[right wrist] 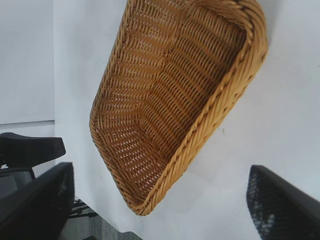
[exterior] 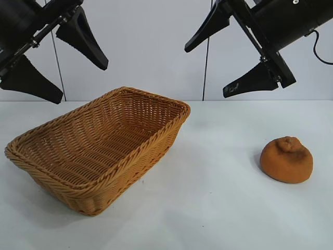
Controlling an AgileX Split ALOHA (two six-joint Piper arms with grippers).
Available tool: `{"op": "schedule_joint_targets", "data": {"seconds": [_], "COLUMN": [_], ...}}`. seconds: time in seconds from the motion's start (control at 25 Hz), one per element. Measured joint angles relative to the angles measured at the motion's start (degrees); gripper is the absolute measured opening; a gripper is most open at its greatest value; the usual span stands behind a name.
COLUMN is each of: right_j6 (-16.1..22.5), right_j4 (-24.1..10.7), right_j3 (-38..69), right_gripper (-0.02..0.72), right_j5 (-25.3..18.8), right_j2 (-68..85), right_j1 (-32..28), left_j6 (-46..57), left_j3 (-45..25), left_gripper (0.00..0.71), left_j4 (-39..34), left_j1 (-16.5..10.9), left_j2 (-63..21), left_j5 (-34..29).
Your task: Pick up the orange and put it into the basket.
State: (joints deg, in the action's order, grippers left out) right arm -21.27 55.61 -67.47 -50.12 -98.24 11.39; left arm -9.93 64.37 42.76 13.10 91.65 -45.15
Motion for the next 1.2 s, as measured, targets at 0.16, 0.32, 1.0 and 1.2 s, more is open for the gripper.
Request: {"op": "schedule_joint_targets", "data": {"seconds": [0.16, 0.32, 1.0, 1.2], "right_j6": [0.00, 0.00, 0.00, 0.00], "right_j4": [0.00, 0.00, 0.00, 0.00], "right_j3": [0.00, 0.00, 0.00, 0.00], "right_gripper": [0.641, 0.641, 0.641, 0.641], "right_j5": [0.00, 0.00, 0.02, 0.65], "right_j2": [0.00, 0.00, 0.00, 0.00], "right_j1": [0.00, 0.00, 0.00, 0.00], "left_j6": [0.00, 0.00, 0.00, 2.74], "left_j3": [0.00, 0.00, 0.00, 0.00], "left_gripper": [0.613, 0.613, 0.613, 0.613], "left_j4": [0.00, 0.00, 0.00, -1.33], "left_j1": [0.00, 0.00, -0.09, -3.38], "left_j2": [0.00, 0.00, 0.00, -2.23], "left_j5": [0.00, 0.00, 2.74, -1.69]}}
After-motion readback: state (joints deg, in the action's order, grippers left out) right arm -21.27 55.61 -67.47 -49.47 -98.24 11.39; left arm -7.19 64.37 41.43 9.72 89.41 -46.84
